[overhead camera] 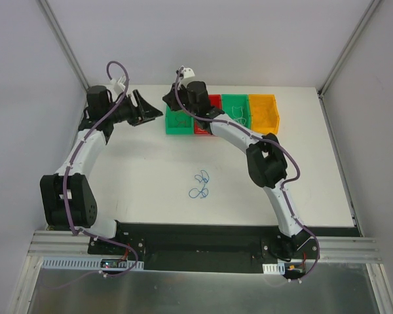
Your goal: Untangle the cables
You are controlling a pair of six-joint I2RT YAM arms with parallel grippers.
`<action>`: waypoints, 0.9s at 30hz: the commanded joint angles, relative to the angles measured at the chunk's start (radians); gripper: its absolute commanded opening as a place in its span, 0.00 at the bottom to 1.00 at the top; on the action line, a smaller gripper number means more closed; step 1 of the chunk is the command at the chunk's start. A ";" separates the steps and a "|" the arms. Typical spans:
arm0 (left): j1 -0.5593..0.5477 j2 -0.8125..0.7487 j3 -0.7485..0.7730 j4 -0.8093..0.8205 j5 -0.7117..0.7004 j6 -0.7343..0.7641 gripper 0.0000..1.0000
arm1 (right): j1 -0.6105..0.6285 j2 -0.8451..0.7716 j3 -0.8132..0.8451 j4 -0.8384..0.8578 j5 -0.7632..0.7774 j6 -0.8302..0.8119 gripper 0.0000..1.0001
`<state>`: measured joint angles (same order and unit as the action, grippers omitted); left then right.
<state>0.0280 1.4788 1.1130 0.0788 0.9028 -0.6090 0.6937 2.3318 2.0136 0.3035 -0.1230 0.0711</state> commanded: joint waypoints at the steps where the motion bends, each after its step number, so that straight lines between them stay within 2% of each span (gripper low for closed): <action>1: 0.009 -0.046 0.198 -0.074 0.101 0.075 0.63 | 0.018 -0.016 0.031 0.081 -0.070 0.045 0.01; 7: 0.009 -0.052 0.219 -0.194 0.062 0.173 0.65 | 0.026 -0.026 0.027 0.124 -0.095 0.085 0.01; 14: -0.003 0.021 0.189 -0.197 -0.024 0.242 0.63 | -0.022 -0.060 -0.084 0.160 -0.087 0.104 0.01; 21: -0.025 0.040 0.127 -0.197 -0.068 0.296 0.61 | -0.040 -0.063 -0.131 0.100 -0.067 0.053 0.01; 27: -0.060 0.051 0.117 -0.197 -0.076 0.282 0.61 | -0.045 -0.072 -0.122 0.042 -0.001 -0.017 0.01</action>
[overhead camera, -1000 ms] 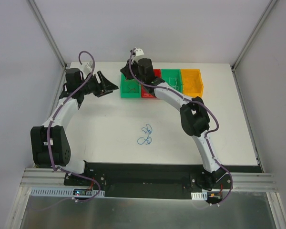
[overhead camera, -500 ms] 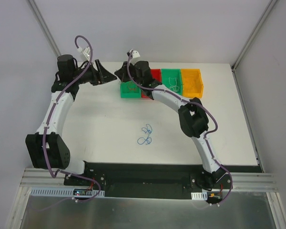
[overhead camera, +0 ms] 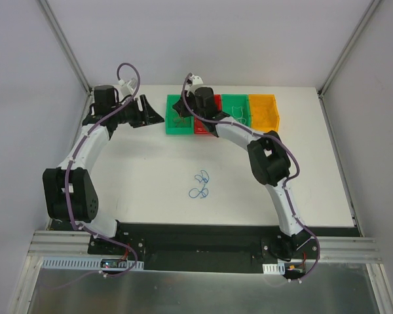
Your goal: Untangle the cables
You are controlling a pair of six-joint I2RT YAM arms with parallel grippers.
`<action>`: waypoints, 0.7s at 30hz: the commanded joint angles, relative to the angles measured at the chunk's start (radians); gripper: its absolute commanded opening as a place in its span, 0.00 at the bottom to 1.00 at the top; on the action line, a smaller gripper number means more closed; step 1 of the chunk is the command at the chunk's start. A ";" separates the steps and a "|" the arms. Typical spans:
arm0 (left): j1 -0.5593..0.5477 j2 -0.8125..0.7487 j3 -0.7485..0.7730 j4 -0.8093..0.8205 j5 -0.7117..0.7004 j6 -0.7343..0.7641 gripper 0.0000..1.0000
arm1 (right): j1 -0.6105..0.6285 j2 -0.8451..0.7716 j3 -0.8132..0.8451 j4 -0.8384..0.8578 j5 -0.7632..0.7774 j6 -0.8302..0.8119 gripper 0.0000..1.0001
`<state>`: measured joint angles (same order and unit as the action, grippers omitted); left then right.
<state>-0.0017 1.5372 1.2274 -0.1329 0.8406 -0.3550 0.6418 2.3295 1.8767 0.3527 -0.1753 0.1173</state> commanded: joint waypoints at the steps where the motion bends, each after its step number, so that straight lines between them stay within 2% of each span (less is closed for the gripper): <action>1: -0.032 -0.002 0.003 0.016 -0.011 0.025 0.61 | 0.009 -0.065 0.021 -0.015 0.062 -0.079 0.01; 5: -0.040 0.009 0.000 0.016 -0.012 0.019 0.61 | 0.007 0.008 0.134 -0.119 0.102 -0.111 0.02; 10: -0.040 0.020 0.004 0.016 0.002 0.010 0.61 | 0.016 0.041 0.199 -0.214 0.144 -0.140 0.20; 13: -0.041 0.026 0.004 0.019 0.005 0.004 0.61 | 0.027 0.036 0.254 -0.293 0.224 -0.179 0.31; 19: -0.044 0.018 -0.002 0.022 0.000 0.007 0.61 | 0.029 0.007 0.260 -0.372 0.267 -0.212 0.49; 21: -0.043 0.021 -0.002 0.022 -0.001 0.005 0.61 | 0.029 0.001 0.259 -0.385 0.275 -0.222 0.51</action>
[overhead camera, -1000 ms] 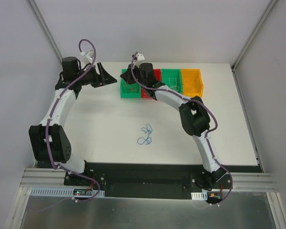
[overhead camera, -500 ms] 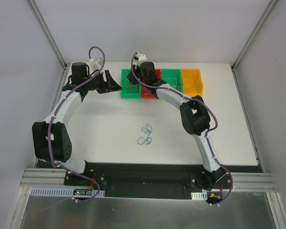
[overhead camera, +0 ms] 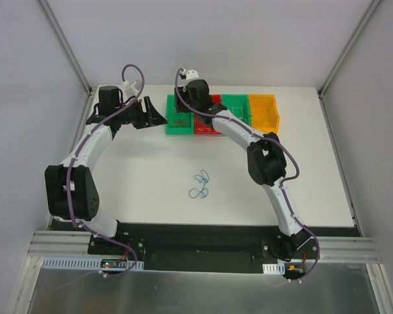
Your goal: Untangle the cables
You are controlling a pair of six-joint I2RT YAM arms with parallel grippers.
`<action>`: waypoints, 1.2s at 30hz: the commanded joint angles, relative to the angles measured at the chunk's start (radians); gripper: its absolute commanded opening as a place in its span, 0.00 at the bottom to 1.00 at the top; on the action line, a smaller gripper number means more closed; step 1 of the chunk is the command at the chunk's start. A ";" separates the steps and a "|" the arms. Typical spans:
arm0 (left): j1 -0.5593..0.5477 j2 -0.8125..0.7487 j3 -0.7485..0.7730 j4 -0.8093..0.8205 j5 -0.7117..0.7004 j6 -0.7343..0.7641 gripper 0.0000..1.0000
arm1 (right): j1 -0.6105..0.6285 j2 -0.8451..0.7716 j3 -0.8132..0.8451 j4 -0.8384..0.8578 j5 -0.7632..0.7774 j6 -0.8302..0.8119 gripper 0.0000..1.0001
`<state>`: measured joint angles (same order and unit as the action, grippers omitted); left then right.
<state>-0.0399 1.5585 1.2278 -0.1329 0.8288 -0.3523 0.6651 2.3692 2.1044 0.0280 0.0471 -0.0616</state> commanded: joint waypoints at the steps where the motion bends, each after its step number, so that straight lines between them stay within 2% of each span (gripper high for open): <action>1: -0.006 0.003 -0.002 0.024 0.013 0.000 0.61 | 0.004 -0.042 0.031 -0.066 0.054 -0.047 0.52; 6: -0.009 0.002 -0.002 0.024 0.013 -0.001 0.61 | 0.005 -0.050 0.022 -0.073 0.027 -0.052 0.59; 12: -0.006 -0.032 -0.016 0.024 -0.042 0.004 0.61 | 0.024 -0.047 0.013 -0.074 -0.024 -0.024 0.72; 19: 0.032 -0.100 -0.057 0.022 -0.160 -0.019 0.61 | 0.076 -0.096 -0.116 -0.033 0.095 0.059 0.79; 24: 0.054 -0.097 -0.060 0.022 -0.152 -0.031 0.61 | 0.079 -0.105 -0.179 0.029 0.109 0.183 0.77; 30: 0.061 -0.080 -0.057 0.022 -0.138 -0.045 0.61 | 0.079 -0.064 -0.178 0.058 0.091 0.288 0.73; 36: 0.066 -0.086 -0.059 0.022 -0.145 -0.048 0.61 | 0.077 -0.051 -0.176 0.075 0.091 0.307 0.65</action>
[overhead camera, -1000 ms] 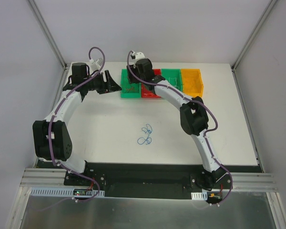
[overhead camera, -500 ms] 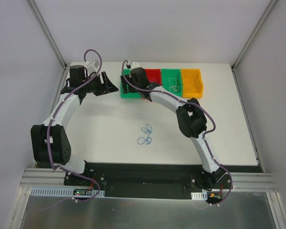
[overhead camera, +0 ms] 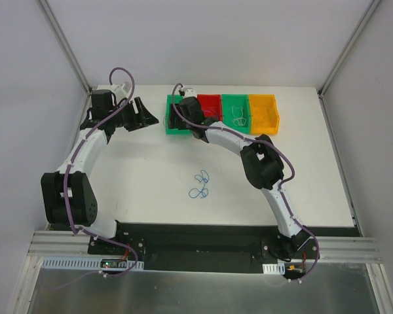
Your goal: Untangle the cables
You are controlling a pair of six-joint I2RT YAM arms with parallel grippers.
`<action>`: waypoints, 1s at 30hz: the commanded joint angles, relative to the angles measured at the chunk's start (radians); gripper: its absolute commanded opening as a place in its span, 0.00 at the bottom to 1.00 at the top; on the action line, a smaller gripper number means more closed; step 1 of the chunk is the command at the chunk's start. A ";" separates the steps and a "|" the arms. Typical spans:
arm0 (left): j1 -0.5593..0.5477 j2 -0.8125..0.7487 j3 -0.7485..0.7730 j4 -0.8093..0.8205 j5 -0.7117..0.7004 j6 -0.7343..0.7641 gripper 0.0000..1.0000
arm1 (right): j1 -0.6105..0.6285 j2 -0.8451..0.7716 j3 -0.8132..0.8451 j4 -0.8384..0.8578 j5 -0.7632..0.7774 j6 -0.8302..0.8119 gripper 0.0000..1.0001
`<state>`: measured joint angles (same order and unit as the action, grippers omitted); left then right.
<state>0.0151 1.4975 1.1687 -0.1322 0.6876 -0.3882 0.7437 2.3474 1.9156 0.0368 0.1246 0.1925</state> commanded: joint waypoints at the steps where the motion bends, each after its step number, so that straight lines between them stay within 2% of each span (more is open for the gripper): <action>1: 0.011 -0.031 -0.003 0.020 -0.006 -0.012 0.60 | -0.001 -0.023 0.013 0.078 0.001 0.059 0.63; 5: 0.013 -0.060 -0.017 0.022 -0.048 -0.009 0.60 | 0.002 0.003 0.037 0.135 -0.089 0.038 0.60; 9: 0.019 -0.077 -0.030 0.023 -0.097 -0.015 0.62 | 0.003 0.027 0.074 0.115 -0.074 0.045 0.61; 19: 0.023 -0.062 -0.027 0.020 -0.080 -0.026 0.65 | 0.005 0.104 0.177 0.086 -0.088 0.050 0.57; 23: 0.023 -0.060 -0.029 0.022 -0.080 -0.028 0.68 | 0.006 0.102 0.177 0.054 -0.020 0.045 0.51; 30: 0.026 -0.053 -0.027 0.020 -0.072 -0.029 0.74 | 0.002 0.067 0.137 0.103 -0.051 0.030 0.36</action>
<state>0.0284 1.4639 1.1412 -0.1326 0.6155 -0.4084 0.7448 2.4630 2.0464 0.0933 0.0711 0.2337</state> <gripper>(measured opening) 0.727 0.390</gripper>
